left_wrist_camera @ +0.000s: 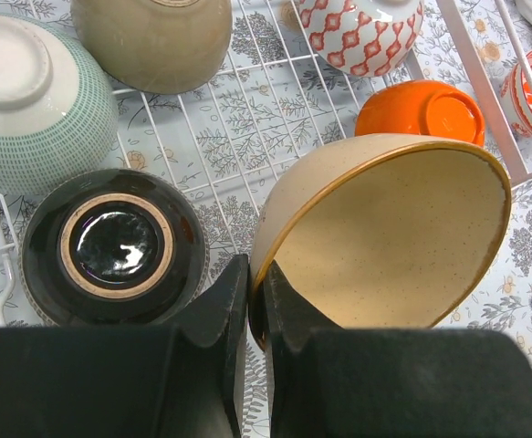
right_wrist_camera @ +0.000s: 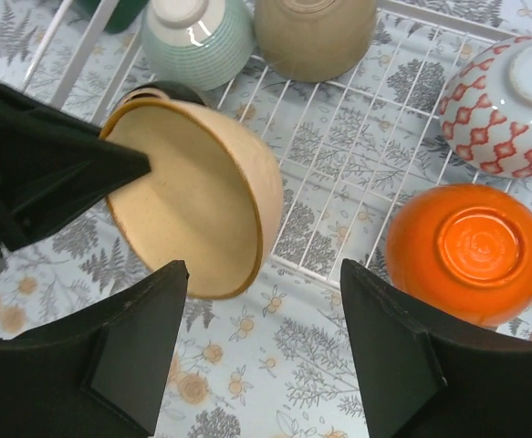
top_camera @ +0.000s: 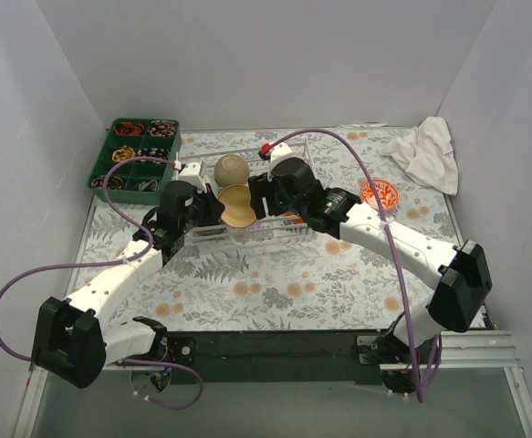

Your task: Unload the bowls from the dish rack

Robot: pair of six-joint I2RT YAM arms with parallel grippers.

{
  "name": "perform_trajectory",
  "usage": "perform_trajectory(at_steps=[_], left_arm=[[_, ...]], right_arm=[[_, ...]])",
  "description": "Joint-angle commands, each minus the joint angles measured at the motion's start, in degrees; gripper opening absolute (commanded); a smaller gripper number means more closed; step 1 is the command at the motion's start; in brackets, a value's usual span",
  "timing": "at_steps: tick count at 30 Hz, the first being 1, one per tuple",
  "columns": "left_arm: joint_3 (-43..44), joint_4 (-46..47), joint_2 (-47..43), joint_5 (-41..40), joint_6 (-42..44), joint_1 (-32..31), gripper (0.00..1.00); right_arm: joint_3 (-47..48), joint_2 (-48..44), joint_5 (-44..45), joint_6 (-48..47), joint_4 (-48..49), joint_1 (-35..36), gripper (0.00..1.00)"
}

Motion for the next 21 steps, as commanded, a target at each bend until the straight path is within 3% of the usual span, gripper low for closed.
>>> perform_trajectory(at_steps=[1,9,12,19,21], left_arm=[[3.5,2.6,-2.6,-0.9,0.0,-0.4,0.00],[3.4,2.6,-3.3,-1.2,0.2,-0.5,0.00],[3.4,2.6,-3.6,-1.3,0.1,-0.6,0.00],[3.3,2.6,-4.6,-1.7,0.2,-0.6,0.00],[3.2,3.0,-5.4,-1.6,0.2,-0.5,0.00]], right_arm=[[6.6,4.7,7.4,-2.1,-0.8,1.2,0.74],[14.5,14.1,9.5,-4.1,-1.2,1.7,0.63],[16.2,16.1,9.9,-4.6,-1.8,1.6,0.51],[17.5,16.1,9.5,-5.6,-3.8,1.7,0.02],[17.4,15.4,10.1,-5.9,-4.6,1.7,0.01]])
